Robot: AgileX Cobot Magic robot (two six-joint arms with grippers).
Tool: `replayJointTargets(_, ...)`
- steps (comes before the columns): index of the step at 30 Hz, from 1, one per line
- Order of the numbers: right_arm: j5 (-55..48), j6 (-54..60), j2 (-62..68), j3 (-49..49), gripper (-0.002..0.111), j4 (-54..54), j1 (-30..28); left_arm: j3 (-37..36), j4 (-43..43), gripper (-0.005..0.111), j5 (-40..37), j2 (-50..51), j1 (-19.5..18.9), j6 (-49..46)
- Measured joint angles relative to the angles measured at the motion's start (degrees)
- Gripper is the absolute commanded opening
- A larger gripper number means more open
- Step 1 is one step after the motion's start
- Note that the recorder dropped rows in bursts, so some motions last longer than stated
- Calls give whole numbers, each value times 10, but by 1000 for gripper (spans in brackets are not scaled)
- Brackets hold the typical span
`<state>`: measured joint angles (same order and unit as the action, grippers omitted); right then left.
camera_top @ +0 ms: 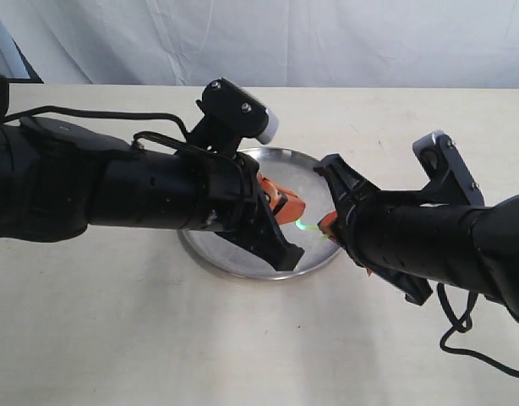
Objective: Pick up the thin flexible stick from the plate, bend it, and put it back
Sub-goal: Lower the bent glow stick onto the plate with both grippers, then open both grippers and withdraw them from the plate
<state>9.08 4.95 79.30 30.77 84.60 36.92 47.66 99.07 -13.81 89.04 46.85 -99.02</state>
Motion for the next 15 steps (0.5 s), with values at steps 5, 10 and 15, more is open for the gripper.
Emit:
replayJointTargets(5, 1, 0, 0, 0, -1, -8, 0, 0, 1, 0, 4, 0, 0, 0)
replayJointTargets(10, 7, 0, 0, 0, -1, -16, 0, 0, 1, 0, 57, 0, 0, 9)
replayJointTargets(15, 12, 0, 1, 0, -1, -16, 0, 1, 1, 0, 108, 0, 0, 12)
